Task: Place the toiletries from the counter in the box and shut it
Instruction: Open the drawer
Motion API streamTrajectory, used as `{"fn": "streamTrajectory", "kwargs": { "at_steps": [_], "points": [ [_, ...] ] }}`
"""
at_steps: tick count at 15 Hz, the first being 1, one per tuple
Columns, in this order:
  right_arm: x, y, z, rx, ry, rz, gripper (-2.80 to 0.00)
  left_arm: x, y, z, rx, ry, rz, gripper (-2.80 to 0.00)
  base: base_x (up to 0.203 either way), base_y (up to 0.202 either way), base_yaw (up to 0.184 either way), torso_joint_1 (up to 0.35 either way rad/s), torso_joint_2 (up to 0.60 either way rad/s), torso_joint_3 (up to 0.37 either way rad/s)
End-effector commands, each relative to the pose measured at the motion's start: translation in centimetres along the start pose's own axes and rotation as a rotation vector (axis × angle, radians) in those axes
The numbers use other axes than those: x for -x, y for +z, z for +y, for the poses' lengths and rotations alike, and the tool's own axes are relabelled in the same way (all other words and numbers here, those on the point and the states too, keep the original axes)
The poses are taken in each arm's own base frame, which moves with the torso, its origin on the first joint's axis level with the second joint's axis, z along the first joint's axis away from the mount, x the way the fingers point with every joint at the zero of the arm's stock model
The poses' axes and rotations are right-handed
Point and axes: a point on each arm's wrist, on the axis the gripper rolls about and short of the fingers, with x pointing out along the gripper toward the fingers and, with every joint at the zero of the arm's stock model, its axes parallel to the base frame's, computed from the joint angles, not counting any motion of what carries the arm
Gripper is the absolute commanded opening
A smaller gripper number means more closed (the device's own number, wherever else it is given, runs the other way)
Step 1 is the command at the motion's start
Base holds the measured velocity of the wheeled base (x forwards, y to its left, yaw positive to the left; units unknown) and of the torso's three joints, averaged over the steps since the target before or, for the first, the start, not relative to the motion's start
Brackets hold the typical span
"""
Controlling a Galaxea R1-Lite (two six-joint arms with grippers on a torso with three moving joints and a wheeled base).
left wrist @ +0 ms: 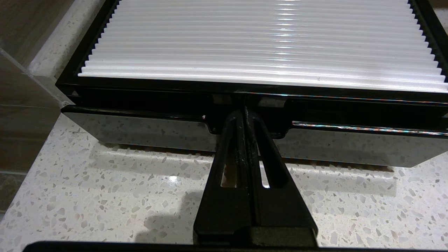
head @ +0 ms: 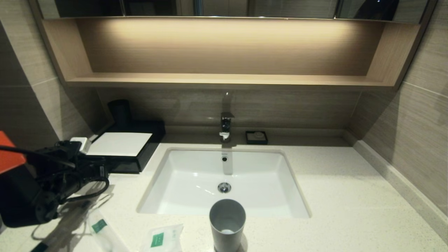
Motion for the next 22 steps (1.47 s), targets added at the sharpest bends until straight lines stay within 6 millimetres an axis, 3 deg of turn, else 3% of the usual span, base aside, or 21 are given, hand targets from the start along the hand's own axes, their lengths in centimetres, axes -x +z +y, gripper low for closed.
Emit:
{"fn": "streamTrajectory", "kwargs": {
  "at_steps": [1, 22],
  "points": [
    [-0.01, -0.03, 0.0, 0.002, 0.0, -0.001, -2.8, -0.06, 0.05, -0.02, -0.001, -0.002, -0.007, -2.8, 0.0, 0.0, 0.0, 0.0, 0.0, 0.0],
    [-0.01, -0.04, 0.0, 0.0, 0.0, 0.001, -2.8, -1.05, -0.03, 0.09, -0.002, -0.003, -0.013, -2.8, 0.0, 0.0, 0.0, 0.0, 0.0, 0.0]
  ]
}}
